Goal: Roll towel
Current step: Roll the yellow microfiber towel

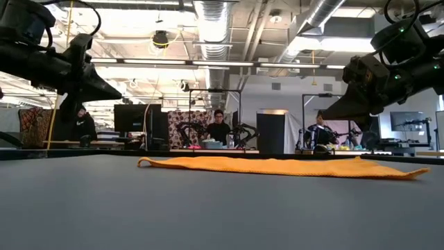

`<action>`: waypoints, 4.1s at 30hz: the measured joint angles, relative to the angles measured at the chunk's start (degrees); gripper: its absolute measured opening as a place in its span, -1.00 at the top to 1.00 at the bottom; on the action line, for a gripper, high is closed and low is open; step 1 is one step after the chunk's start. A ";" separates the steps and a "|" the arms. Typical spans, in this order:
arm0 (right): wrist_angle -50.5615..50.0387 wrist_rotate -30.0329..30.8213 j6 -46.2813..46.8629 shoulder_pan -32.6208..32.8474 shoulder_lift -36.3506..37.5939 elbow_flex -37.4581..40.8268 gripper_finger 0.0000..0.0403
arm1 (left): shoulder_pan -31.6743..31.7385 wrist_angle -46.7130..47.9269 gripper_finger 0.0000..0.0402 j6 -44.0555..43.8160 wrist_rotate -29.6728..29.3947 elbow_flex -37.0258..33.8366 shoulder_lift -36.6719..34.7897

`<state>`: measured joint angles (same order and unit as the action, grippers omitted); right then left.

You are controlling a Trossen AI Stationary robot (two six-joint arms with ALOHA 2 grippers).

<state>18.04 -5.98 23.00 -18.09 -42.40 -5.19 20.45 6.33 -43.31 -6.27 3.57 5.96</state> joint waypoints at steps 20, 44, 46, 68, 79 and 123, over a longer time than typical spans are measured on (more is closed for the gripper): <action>5.68 6.32 20.08 -1.16 -0.29 0.02 0.81 | -16.58 -30.03 1.00 4.69 -9.55 0.18 13.50; -34.57 -6.71 -18.86 16.89 -1.27 -21.43 0.57 | -20.16 -17.23 1.00 41.26 7.12 27.92 67.65; -40.49 -1.95 -19.95 21.02 -1.88 -24.47 0.50 | -20.15 -11.15 1.00 44.74 6.98 30.48 68.29; -36.69 20.11 -5.41 52.68 -30.05 -26.36 -0.01 | -20.17 -0.12 0.18 54.29 9.46 32.75 68.19; -31.64 27.25 1.00 54.94 -39.73 -26.45 -0.01 | -20.64 4.67 0.15 61.56 11.22 30.21 68.19; -32.50 27.07 4.67 55.19 -40.79 -26.43 0.25 | -21.16 -6.93 0.99 57.88 3.36 28.62 81.99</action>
<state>-14.46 21.09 27.68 37.11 -83.20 -31.62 -0.71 -0.60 14.58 -2.91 32.18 87.94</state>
